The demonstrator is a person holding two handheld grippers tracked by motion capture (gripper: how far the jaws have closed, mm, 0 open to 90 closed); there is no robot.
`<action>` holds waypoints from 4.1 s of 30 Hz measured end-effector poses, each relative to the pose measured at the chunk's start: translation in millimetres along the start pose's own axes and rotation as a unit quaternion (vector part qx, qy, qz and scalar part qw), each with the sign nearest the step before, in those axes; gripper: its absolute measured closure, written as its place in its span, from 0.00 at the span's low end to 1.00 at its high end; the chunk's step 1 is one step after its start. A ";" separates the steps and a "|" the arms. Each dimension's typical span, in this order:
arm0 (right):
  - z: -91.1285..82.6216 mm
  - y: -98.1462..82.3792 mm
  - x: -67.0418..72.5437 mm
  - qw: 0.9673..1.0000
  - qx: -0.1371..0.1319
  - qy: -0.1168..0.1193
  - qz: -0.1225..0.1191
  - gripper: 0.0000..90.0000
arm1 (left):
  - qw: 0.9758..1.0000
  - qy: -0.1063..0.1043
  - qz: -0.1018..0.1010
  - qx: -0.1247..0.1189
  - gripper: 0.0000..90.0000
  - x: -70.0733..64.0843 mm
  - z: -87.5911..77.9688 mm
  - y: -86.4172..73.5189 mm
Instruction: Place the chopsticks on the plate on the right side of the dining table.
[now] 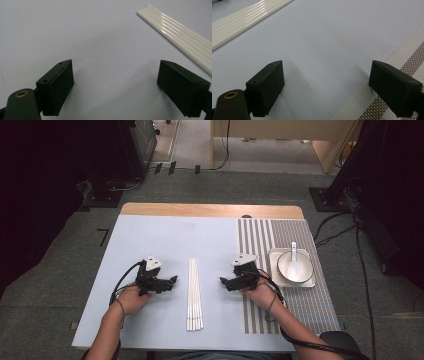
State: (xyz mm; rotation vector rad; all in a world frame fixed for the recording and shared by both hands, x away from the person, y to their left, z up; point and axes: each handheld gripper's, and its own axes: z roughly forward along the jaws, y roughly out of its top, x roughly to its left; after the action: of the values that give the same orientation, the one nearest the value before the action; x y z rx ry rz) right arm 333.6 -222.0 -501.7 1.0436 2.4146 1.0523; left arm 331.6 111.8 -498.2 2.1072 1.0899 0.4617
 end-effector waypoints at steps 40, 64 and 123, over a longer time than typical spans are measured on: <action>-2.2 2.9 6.7 1.000 0.006 -0.005 0.009 0.18 | 1.000 -0.001 0.000 0.001 0.15 0.1 -0.1 0.1; -13.0 13.5 20.0 0.999 0.000 0.006 0.035 0.20 | 1.000 0.000 0.000 0.000 0.15 0.1 0.0 0.0; -4.9 15.2 61.2 0.997 -0.028 0.012 0.075 0.27 | 1.000 -0.001 0.000 0.000 0.15 0.1 0.0 -0.1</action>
State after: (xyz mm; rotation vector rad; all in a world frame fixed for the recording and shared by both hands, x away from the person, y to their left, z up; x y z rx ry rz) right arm 296.5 -173.0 -486.7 1.2147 2.3408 1.1818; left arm 331.6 111.9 -498.3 2.1061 1.0894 0.4591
